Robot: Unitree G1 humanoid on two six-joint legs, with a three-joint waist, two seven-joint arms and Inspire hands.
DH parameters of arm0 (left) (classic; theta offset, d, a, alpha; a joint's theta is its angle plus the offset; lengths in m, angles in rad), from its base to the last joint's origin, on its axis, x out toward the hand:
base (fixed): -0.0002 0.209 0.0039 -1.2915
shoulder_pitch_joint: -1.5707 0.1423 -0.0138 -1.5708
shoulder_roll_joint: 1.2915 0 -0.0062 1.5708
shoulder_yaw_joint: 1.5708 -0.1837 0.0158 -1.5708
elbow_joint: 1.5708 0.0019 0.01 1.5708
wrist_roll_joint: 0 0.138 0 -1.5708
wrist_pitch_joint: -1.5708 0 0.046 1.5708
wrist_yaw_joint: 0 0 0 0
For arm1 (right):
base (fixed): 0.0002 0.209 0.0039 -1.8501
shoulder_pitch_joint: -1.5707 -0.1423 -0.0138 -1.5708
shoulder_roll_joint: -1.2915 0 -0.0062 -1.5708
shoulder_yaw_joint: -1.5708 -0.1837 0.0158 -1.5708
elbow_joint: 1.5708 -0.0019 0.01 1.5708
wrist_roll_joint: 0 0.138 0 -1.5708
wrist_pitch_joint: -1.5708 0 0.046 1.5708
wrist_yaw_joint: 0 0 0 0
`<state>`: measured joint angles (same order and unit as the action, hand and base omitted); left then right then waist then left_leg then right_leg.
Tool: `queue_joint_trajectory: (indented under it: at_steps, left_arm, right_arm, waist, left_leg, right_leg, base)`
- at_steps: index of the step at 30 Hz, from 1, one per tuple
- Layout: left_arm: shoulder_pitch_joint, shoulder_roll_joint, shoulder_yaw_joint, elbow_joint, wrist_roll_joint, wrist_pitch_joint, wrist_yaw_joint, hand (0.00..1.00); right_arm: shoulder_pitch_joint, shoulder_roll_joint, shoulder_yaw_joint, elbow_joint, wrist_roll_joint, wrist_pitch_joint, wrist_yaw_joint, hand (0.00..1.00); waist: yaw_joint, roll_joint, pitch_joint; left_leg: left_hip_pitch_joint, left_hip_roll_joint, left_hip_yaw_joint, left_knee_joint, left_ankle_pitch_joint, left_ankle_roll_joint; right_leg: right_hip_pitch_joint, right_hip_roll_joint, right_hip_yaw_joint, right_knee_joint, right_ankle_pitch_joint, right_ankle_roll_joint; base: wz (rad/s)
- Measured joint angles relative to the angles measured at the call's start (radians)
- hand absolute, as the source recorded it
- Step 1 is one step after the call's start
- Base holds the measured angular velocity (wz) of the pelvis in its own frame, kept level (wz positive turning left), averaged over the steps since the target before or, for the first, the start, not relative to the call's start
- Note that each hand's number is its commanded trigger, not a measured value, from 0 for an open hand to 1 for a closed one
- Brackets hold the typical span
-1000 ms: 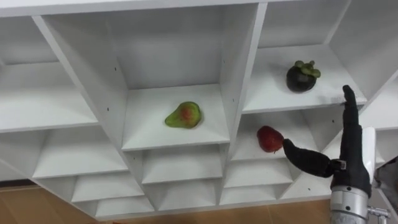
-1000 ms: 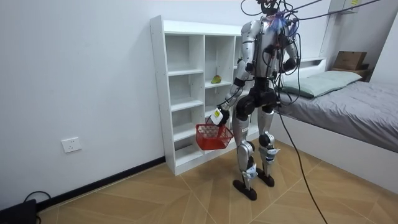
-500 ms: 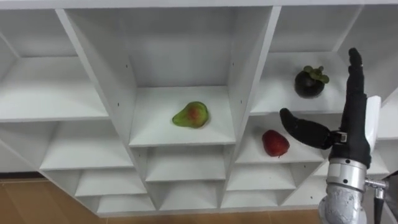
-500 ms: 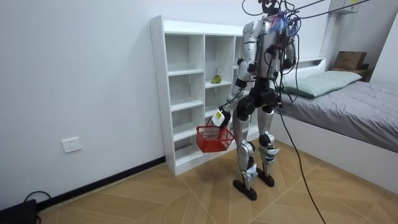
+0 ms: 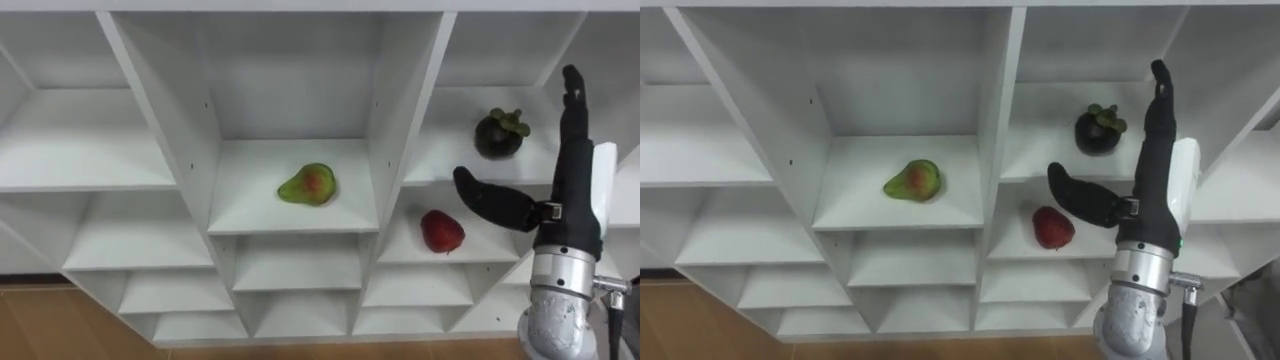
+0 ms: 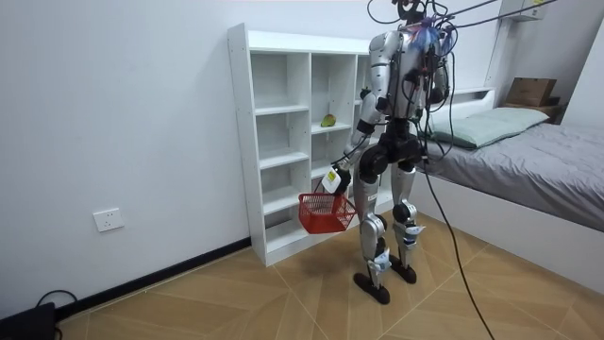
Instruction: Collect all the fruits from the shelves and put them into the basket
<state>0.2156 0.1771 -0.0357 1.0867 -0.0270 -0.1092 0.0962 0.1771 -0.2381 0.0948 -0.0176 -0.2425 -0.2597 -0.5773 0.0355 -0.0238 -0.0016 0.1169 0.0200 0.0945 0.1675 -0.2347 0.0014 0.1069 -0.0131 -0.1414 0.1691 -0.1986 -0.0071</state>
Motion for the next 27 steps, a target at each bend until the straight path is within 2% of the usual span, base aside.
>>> queue_joint_trajectory:
  at_steps: [13, 17, 21, 23, 27]
  left_arm:
    - [-0.001, 0.000, 0.032, -0.007, 0.024, 0.009, 0.009, 1.00]
    - [-0.006, 0.000, 0.039, -0.014, 0.060, 0.017, 0.008, 1.00]
    - [-0.001, 0.000, 0.071, -0.037, 0.086, 0.022, 0.008, 1.00]
    - [0.005, 0.000, 0.072, -0.050, 0.087, 0.025, 0.009, 1.00]
    - [0.022, 0.000, 0.073, -0.073, 0.096, 0.027, 0.009, 1.00]
  right_arm:
    - [-0.025, -0.015, -0.044, 0.016, 0.078, 0.000, -0.001, 0.00]
    - [-0.063, -0.032, -0.055, 0.075, 0.103, 0.001, 0.000, 0.00]
    - [-0.088, -0.041, -0.065, 0.095, 0.114, 0.023, 0.026, 0.00]
    - [-0.108, -0.045, -0.068, 0.132, 0.113, 0.025, 0.038, 0.00]
    - [-0.127, -0.045, -0.078, 0.161, 0.112, 0.054, 0.075, 0.00]
  waist:
    - [0.001, 0.003, 0.0035]
    - [0.001, -0.005, 0.0070]
    - [0.008, -0.017, 0.0118]
    - [0.006, -0.024, 0.0100]
    - [0.019, -0.033, 0.0043]
  left_leg:
    - [-0.002, 0.000, -0.002, -0.001, 0.001, 0.000]
    - [0.000, 0.000, -0.005, -0.001, 0.001, 0.000]
    - [-0.001, 0.000, -0.011, -0.001, 0.003, -0.001]
    - [-0.001, 0.000, -0.015, -0.001, 0.004, -0.001]
    - [-0.001, 0.000, -0.020, -0.001, 0.004, -0.001]
  right_leg:
    - [0.000, 0.000, -0.001, 0.000, 0.000, 0.000]
    - [0.000, 0.000, -0.004, -0.001, 0.000, 0.000]
    - [0.000, -0.001, -0.014, -0.001, 0.001, -0.001]
    - [0.003, -0.002, -0.027, -0.001, 0.001, -0.001]
    - [0.005, -0.002, -0.033, -0.002, 0.001, -0.001]
  base:
    - [0.00]
    - [0.01]
    - [0.04]
    - [0.08]
    - [0.02]
